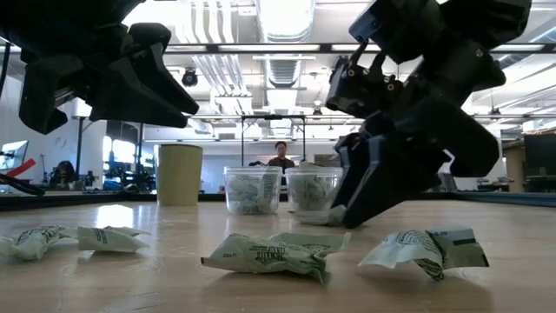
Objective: Pick and place items into bin
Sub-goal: Put the stevia packet into the right transparent bin
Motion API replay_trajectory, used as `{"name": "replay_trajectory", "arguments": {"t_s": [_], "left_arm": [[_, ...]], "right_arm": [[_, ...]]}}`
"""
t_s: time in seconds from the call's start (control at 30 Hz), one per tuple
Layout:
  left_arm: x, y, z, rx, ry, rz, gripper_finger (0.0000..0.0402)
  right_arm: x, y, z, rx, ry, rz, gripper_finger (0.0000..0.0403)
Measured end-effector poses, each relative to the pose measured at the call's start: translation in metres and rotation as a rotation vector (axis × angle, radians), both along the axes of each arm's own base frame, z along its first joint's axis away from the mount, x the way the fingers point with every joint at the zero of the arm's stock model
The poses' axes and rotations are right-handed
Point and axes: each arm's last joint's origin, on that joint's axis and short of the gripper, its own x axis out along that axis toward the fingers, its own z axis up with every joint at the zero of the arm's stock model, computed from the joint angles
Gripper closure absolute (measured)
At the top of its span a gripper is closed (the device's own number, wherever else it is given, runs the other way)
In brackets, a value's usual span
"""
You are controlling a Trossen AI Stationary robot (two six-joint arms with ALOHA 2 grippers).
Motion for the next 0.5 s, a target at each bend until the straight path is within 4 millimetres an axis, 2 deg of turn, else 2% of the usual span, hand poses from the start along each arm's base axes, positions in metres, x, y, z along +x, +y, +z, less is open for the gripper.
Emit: {"name": "replay_trajectory", "arguments": {"t_s": [0.2,0.33,0.5], "left_arm": [[0.000,0.000,0.000,0.000,0.000,0.000,0.0273],[0.000,0.000,0.000,0.001,0.001,0.000,0.0273],[0.000,0.000,0.000,0.000,0.002,0.000,0.0273]], "right_arm": [[-0.010,-0.001,0.013,0.022,0.046,-0.032,0.0199],[-0.012,0.002,0.025,0.042,0.004,-0.031,0.0199],[-0.012,0.002,0.026,0.040,0.002,-0.031,0.0199]]}}
